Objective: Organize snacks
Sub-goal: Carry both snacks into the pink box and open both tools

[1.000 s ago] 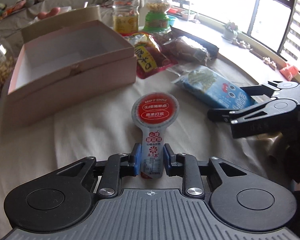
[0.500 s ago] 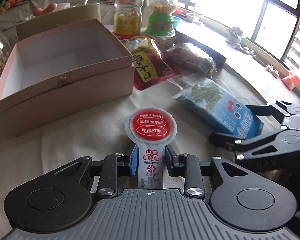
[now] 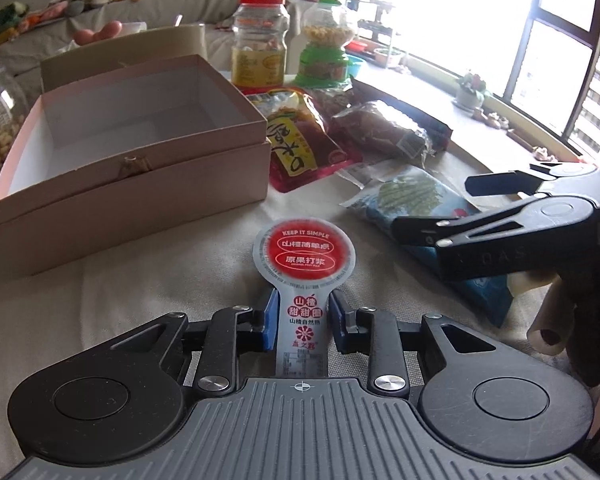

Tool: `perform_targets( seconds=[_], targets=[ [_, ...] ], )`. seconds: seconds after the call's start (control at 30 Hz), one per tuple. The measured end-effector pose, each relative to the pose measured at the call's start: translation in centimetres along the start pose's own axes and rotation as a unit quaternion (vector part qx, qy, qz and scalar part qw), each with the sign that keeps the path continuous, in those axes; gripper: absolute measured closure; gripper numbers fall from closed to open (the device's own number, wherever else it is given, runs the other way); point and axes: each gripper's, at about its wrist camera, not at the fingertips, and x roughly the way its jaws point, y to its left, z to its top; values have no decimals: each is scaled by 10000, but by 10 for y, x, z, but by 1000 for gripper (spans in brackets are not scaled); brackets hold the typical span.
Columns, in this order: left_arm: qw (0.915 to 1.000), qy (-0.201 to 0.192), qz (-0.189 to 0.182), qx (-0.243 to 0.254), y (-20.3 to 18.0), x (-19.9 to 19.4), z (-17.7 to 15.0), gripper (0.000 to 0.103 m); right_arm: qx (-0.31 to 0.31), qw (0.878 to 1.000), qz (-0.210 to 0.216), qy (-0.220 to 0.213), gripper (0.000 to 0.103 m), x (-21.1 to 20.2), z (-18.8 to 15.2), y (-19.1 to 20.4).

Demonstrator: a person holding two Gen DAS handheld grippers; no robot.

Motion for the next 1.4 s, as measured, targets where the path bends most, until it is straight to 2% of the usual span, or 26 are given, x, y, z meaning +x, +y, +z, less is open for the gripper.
perform_targets(
  seconds=[0.03, 0.07, 0.1, 0.33, 0.57, 0.7, 0.8, 0.87, 0.97, 1.07, 1.2, 1.27, 1.4],
  targets=[
    [10000, -20, 1, 5, 0, -1, -1, 73, 58, 10000, 37, 30, 7, 0, 1, 0],
    [10000, -33, -11, -13, 1, -1, -2, 74, 101, 9999, 119, 63, 17, -2, 0, 0],
    [10000, -41, -17, -50, 2, -3, -2, 74, 123, 9997, 194, 105, 18, -6, 0, 0],
    [9999, -32, -44, -149, -1, -18, -14, 75, -180, 9991, 375, 111, 20, -47, -17, 14],
    [9997, -239, -1, -106, -5, -59, -30, 75, -323, 9976, 571, -237, 20, -98, -20, 23],
    [9983, -561, 117, -78, -5, -92, -32, 75, -439, 9950, 706, -553, 20, -126, -12, 31],
    [9956, -921, 136, -34, -1, -119, -20, 75, -445, 9917, 857, -851, 20, -144, 6, 35],
    [9913, -1294, 227, -8, 6, -141, -2, 75, -381, 9887, 990, -1058, 20, -155, 30, 38],
    [9802, -1916, 496, -5, 23, -167, 32, 75, -204, 9832, 1141, -1411, 19, -163, 79, 39],
    [9733, -2200, 565, -318, 49, -168, 70, 75, -5, 9817, 1153, -1513, 19, -150, 136, 41],
    [9714, -2085, 631, -939, 91, -122, 107, 75, 334, 9844, 1033, -1385, 18, -105, 193, 47],
    [9716, -1957, 693, -1134, 109, -92, 111, 75, 367, 9865, 1004, -1237, 18, -76, 208, 55],
    [9764, -1568, 520, -1391, 145, -43, 103, 74, 316, 9908, 1106, -710, 18, -10, 228, 74]
  ],
)
